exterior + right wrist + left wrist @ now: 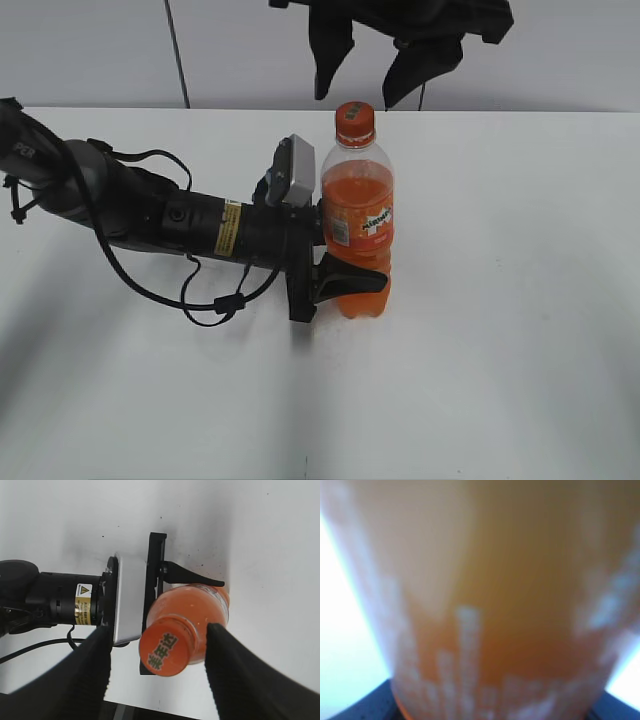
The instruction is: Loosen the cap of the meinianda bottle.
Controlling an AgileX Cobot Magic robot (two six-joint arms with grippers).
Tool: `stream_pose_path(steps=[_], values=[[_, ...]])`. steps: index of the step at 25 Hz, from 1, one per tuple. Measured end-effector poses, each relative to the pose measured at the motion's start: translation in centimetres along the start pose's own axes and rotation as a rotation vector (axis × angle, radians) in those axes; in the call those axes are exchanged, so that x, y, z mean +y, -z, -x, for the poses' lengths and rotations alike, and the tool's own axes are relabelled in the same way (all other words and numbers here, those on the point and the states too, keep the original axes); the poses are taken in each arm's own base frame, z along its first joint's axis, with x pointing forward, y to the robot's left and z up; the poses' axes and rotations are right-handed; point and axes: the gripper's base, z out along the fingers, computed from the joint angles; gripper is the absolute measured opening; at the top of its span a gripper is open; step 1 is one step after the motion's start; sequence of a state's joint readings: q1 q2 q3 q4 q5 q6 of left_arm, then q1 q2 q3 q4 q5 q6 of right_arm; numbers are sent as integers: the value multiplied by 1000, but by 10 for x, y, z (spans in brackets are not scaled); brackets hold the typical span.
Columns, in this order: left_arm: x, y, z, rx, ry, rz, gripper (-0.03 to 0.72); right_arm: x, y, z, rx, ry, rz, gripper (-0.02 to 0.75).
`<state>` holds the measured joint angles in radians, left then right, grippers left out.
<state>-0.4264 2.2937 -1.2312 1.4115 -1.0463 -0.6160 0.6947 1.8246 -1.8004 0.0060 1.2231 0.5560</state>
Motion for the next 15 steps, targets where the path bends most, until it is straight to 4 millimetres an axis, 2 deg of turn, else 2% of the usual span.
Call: stream_pose_path(steps=[7, 15], values=[[0, 0, 0, 0, 0, 0, 398, 0, -1, 0, -1, -7, -6, 448], [0, 0, 0, 0, 0, 0, 398, 0, -15, 1, 26, -7, -23, 449]])
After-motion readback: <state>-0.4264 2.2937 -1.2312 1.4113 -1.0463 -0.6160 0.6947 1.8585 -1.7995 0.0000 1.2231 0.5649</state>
